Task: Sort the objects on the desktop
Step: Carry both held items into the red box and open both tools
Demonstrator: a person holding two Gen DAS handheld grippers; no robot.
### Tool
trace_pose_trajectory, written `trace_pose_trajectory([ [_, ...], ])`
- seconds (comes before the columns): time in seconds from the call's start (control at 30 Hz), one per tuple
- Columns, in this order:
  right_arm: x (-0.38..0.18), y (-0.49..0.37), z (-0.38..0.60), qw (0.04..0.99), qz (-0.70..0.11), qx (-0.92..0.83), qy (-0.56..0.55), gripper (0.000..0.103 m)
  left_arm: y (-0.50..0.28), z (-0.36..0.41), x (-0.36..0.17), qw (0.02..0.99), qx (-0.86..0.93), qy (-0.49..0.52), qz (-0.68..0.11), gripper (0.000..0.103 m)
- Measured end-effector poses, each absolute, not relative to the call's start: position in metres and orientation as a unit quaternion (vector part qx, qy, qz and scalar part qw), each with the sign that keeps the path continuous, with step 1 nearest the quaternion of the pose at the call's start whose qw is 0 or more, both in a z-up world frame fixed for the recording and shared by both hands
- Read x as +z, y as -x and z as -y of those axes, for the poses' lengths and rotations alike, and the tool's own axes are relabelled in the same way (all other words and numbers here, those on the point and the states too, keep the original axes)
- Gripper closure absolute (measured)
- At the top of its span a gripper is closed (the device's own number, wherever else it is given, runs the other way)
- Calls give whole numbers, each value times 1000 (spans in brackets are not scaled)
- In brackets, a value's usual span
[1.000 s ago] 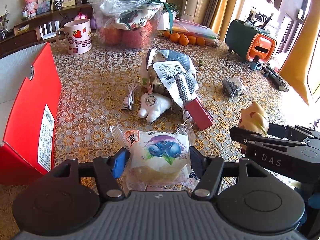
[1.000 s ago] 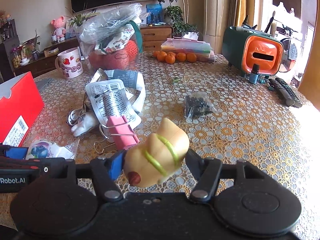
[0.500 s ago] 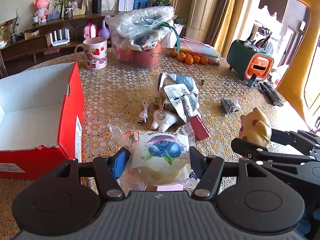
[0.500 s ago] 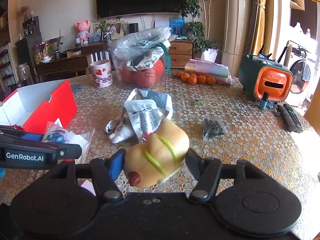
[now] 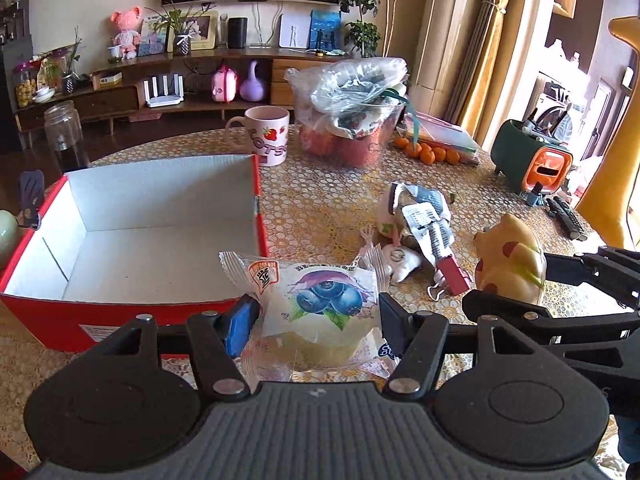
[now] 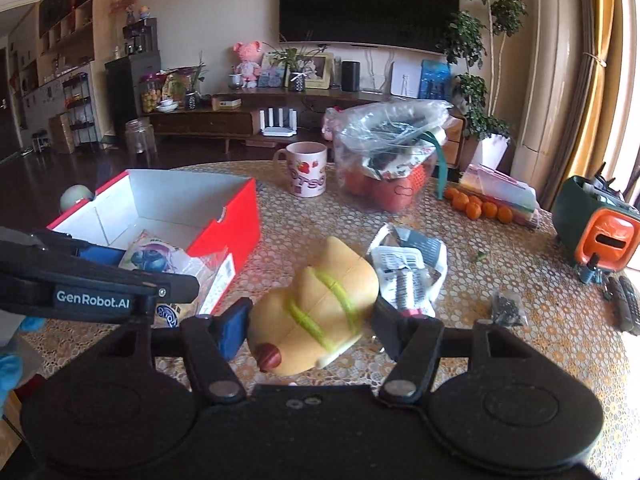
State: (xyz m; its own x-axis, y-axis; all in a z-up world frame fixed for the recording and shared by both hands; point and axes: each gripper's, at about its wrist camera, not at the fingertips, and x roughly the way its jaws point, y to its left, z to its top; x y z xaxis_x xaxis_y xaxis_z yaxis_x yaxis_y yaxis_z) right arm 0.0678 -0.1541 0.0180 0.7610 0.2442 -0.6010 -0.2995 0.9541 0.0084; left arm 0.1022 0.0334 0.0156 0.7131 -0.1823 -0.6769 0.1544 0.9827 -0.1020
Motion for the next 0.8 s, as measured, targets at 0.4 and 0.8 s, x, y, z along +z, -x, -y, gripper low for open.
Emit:
trace_pose_trajectory([
  [0.4, 40, -103, 72, 920, -317, 212, 86, 39, -120, -115, 30, 931, -33, 10, -362, 39],
  [0.8, 33, -149, 3, 912, -314, 236, 118, 39, -170, -185, 26, 928, 28, -16, -371, 39],
])
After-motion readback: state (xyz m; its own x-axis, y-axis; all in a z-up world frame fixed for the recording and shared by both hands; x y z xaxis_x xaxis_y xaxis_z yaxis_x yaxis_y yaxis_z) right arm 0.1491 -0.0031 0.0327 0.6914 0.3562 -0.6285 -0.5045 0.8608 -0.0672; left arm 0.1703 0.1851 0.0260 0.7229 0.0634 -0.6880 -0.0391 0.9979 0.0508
